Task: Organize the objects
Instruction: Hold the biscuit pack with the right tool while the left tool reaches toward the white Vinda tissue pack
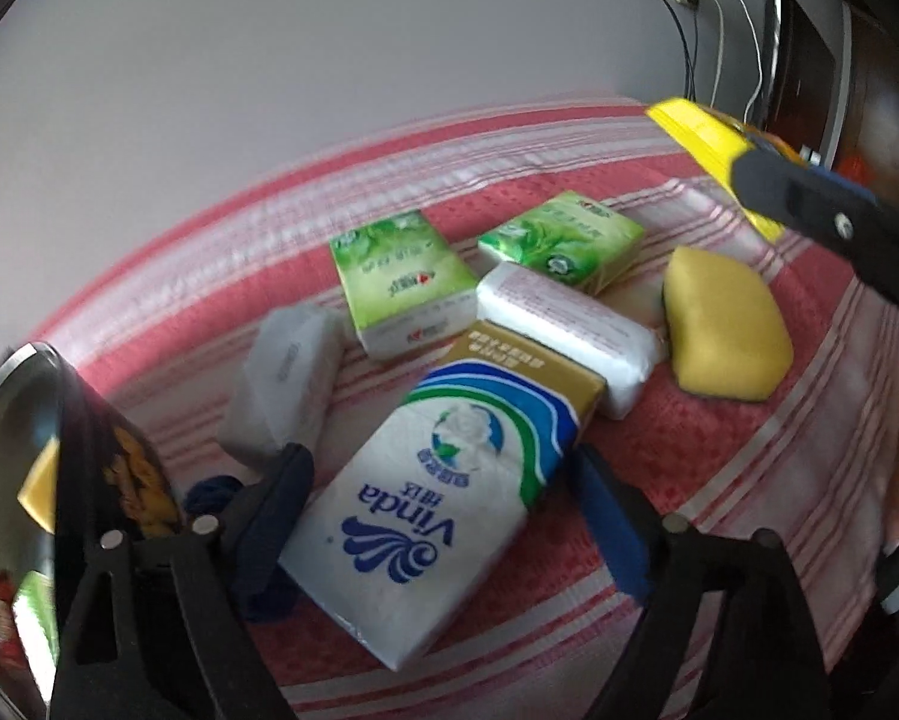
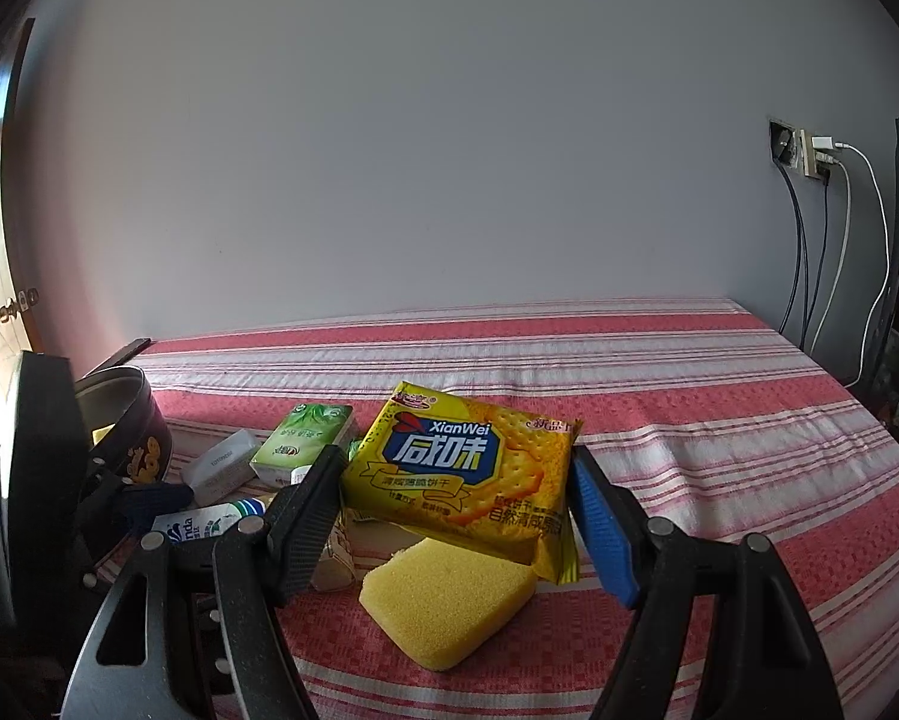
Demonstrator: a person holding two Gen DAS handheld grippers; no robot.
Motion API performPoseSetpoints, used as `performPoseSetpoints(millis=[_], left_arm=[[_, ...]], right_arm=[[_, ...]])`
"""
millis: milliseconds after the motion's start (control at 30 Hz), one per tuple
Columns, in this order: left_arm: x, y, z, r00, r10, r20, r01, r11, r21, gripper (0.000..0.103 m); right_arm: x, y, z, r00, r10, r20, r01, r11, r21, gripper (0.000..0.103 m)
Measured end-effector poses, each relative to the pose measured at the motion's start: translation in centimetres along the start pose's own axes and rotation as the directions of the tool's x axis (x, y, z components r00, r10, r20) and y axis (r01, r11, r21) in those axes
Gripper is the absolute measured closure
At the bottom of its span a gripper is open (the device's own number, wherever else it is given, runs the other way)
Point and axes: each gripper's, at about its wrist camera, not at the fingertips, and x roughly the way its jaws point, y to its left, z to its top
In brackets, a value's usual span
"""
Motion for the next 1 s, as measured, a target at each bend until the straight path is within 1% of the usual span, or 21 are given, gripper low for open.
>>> performPoseSetpoints(millis=[67, 167, 333, 367, 433, 567, 833, 1000], left_arm=[[-0.2, -0.3, -0.1, 1.0, 0.008, 0.006, -0.008, 1.0, 0.009, 0.027], [-0.1, -0.7, -0.2, 0.999, 0.034, 0.021, -0.035, 0.999, 0.034, 0.035], [-0.2, -0.8, -0.1, 0.998, 0.055, 0.034, -0.056, 0.998, 0.033, 0.043], [-0.3, -0.7, -0.1, 0.997, 0.069, 0.044, -0.07, 0.997, 0.033, 0.044], [-0.4, -0.5, 0.4, 0.993, 0.096, 0.064, -0.098, 0.995, 0.035, 0.045], [-0.9, -0.3, 0.4, 0.986, 0.134, 0.102, -0.137, 0.99, 0.028, 0.045], [-1.8, 1.2, 0.3, 0.975, 0.17, 0.142, -0.167, 0.985, -0.037, 0.045], [-1.5, 2.8, 0.2, 0.97, 0.185, 0.161, -0.173, 0.981, -0.083, 0.045]], right_arm=[[0.0, 0.0, 0.0, 1.0, -0.001, 0.001, 0.001, 1.0, 0.002, 0.028], [0.0, 0.0, 0.0, 1.0, -0.001, 0.0, 0.001, 1.0, 0.004, 0.028], [-0.1, 0.0, 0.0, 1.0, -0.004, 0.005, 0.004, 1.0, 0.003, 0.028], [-0.1, 0.0, 0.0, 1.0, -0.004, 0.005, 0.004, 1.0, 0.003, 0.028], [-0.1, 0.0, 0.0, 1.0, -0.004, 0.007, 0.004, 1.0, 0.006, 0.028], [-0.2, 0.1, -0.1, 1.0, -0.005, 0.015, 0.005, 1.0, -0.001, 0.028], [-0.4, 0.3, -0.2, 1.0, -0.007, 0.023, 0.007, 1.0, -0.005, 0.028], [-0.5, 0.5, -0.1, 0.999, -0.01, 0.031, 0.011, 1.0, -0.016, 0.028]])
